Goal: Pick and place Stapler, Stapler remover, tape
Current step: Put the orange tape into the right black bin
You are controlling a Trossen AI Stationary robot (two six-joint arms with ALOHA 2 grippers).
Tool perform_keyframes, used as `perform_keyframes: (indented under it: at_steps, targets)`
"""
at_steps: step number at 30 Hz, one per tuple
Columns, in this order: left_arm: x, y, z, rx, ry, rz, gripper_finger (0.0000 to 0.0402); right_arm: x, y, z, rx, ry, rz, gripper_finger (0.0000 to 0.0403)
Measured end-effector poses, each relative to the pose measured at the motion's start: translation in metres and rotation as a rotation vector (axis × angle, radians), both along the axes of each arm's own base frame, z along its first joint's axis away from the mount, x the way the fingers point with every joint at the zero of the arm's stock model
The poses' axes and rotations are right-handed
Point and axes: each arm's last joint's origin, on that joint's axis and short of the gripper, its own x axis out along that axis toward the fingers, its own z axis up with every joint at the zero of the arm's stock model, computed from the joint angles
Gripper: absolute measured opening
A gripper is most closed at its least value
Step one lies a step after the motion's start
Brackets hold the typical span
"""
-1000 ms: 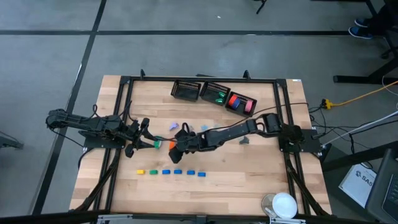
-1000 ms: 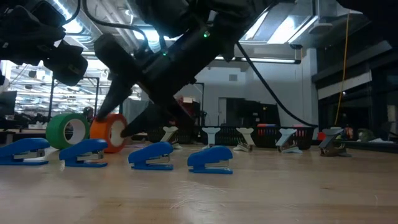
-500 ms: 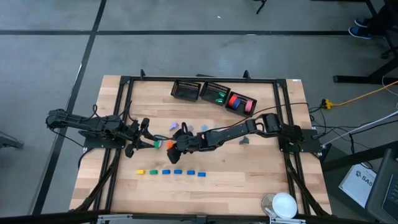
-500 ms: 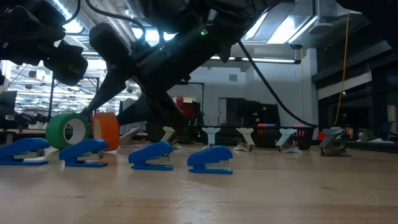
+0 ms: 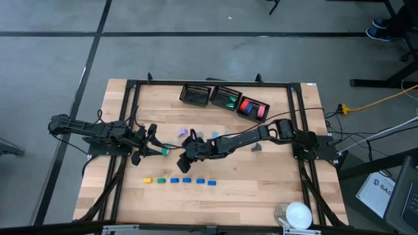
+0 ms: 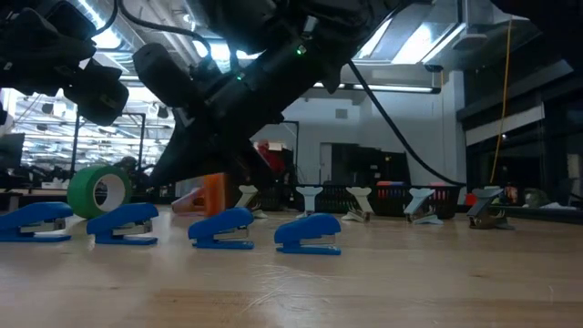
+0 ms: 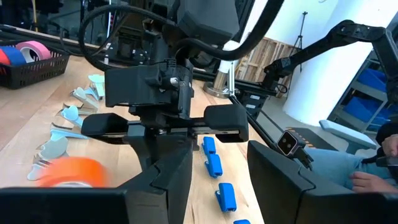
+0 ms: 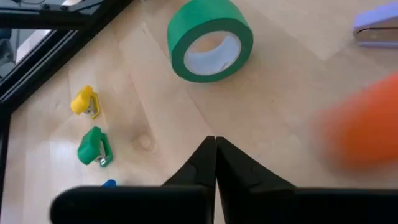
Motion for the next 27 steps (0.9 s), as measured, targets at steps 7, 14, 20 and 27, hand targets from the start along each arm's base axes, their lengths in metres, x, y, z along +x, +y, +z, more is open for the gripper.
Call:
perform_keyframes:
  at_steps: [7, 14, 20, 27]
  targets:
    - [0.0, 0.0, 0.0, 0.0, 0.0, 0.0, 0.015, 0.0, -0.002, 0.005, 0.018, -0.002, 0.035, 0.0003]
    - [0.0, 0.0, 0.0, 0.0, 0.0, 0.0, 0.015, -0.013, -0.005, 0.045, -0.064, 0.013, 0.05, 0.0002]
    - [0.0, 0.0, 0.0, 0.0, -0.001, 0.0, 0.015, -0.025, -0.023, 0.076, -0.196, 0.051, 0.084, 0.0009]
    - [0.0, 0.0, 0.0, 0.0, 0.0, 0.0, 0.015, -0.029, -0.052, 0.072, -0.304, 0.139, 0.22, 0.0028]
